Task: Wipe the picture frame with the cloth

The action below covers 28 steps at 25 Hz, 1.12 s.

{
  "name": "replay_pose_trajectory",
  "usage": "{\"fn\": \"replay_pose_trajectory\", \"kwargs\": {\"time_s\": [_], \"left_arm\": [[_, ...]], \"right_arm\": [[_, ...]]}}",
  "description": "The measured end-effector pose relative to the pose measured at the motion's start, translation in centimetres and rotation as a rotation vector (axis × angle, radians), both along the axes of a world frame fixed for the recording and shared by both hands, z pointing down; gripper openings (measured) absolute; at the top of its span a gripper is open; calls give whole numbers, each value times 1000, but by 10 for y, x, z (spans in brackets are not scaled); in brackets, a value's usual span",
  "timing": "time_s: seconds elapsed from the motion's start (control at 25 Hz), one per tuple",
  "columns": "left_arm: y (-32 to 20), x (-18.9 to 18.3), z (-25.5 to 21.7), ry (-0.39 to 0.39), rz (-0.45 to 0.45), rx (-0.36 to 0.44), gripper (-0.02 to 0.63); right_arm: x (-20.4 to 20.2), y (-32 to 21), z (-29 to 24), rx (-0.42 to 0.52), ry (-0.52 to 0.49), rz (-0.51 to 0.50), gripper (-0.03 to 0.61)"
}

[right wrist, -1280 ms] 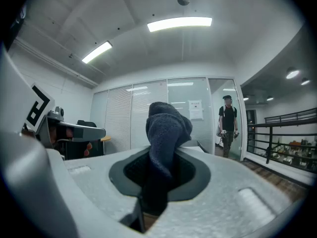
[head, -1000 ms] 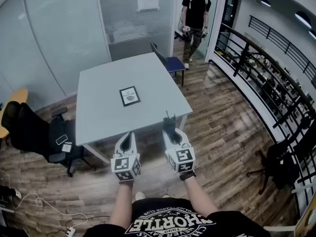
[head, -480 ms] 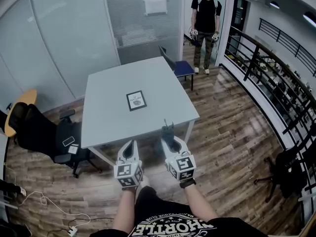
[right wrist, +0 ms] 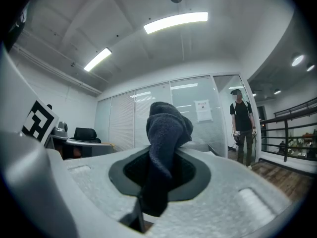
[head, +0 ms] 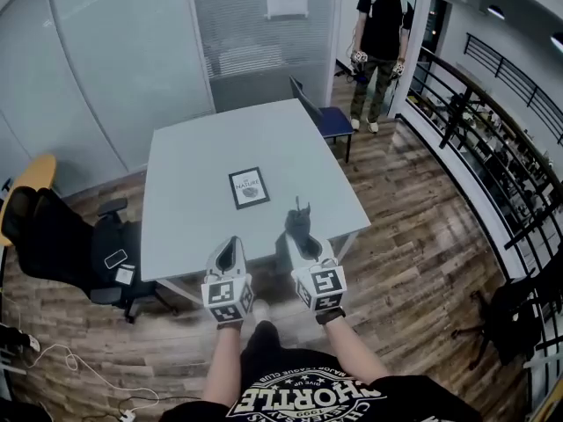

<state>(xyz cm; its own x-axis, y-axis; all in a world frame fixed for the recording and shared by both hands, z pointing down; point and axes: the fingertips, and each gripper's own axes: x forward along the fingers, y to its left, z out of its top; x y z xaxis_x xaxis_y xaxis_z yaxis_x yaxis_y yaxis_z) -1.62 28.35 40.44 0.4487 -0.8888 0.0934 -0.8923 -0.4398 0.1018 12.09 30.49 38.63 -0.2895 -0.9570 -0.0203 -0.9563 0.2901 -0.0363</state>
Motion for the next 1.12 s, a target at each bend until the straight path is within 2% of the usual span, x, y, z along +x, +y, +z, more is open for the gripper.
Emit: {"fn": "replay_pose_trajectory", "kwargs": {"time_s": [0.32,0.52,0.76,0.96,1.12], "left_arm": [[-131,-28,-5,46,17,-31,0],[-195,-47,-4,68,20,-46,0],[-240,-60,21,72,38,-95,0],[-264,-56,59,44,57,-186,0],[-285,-41,85,21,58,-250,0]], "right_arm": [[-28,-136,1,-66,19,27,74],[-54,-201,2,-79,50,10,74],[-75,-249,16,-112,66,3,74],[-66,-271,45,-176,39,32,74],[-54,-296,63,-222,24,14,75]]}}
